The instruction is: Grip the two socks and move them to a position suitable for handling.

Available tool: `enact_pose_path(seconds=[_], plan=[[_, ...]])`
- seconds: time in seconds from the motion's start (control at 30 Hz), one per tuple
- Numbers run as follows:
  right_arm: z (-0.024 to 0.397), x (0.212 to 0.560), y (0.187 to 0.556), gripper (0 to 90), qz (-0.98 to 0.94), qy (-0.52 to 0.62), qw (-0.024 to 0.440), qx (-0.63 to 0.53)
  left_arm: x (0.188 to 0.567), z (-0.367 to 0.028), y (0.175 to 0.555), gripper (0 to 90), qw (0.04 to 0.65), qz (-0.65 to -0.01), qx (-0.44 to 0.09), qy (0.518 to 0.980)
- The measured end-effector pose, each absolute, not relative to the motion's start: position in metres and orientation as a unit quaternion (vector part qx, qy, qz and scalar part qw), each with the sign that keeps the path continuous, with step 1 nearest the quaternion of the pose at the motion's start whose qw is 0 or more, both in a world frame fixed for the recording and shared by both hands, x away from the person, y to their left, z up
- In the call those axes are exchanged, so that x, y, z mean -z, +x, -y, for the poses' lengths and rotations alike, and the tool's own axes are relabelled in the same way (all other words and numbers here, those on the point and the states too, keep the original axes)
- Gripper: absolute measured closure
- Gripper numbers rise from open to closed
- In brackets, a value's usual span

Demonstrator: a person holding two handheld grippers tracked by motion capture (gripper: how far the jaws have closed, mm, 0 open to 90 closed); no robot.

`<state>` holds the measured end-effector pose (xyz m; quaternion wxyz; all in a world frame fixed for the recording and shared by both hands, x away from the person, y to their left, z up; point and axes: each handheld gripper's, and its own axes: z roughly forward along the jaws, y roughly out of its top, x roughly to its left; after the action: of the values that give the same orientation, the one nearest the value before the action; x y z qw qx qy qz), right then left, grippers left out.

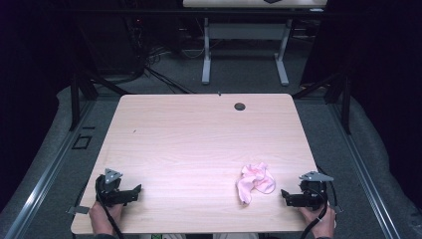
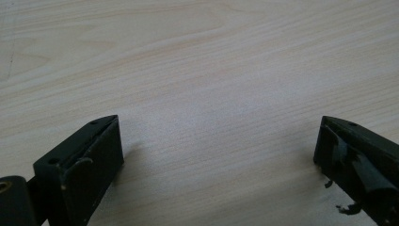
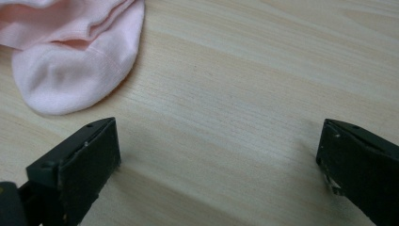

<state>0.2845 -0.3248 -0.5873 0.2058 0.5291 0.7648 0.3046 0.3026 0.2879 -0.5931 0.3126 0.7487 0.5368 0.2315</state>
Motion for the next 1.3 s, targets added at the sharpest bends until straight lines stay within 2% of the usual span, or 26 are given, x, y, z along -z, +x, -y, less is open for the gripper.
enact_pose_path(seconds=[0.67, 0.93, 1.3], plan=[[0.325, 0.587, 0.286, 0.0, -0.762, 0.536, 0.206, -0.301, 0.593, -0.289, 0.302, 4.3, 0.315, -0.541, -0.232, 0.745], [0.324, 0.584, 0.288, 0.0, -0.762, 0.54, 0.191, -0.302, 0.593, -0.289, 0.302, 5.3, 0.316, -0.542, -0.233, 0.743], [0.291, 0.539, 0.275, 0.4, -0.782, 0.49, 0.203, -0.326, 0.593, -0.29, 0.302, 5.9, 0.315, -0.543, -0.233, 0.743]])
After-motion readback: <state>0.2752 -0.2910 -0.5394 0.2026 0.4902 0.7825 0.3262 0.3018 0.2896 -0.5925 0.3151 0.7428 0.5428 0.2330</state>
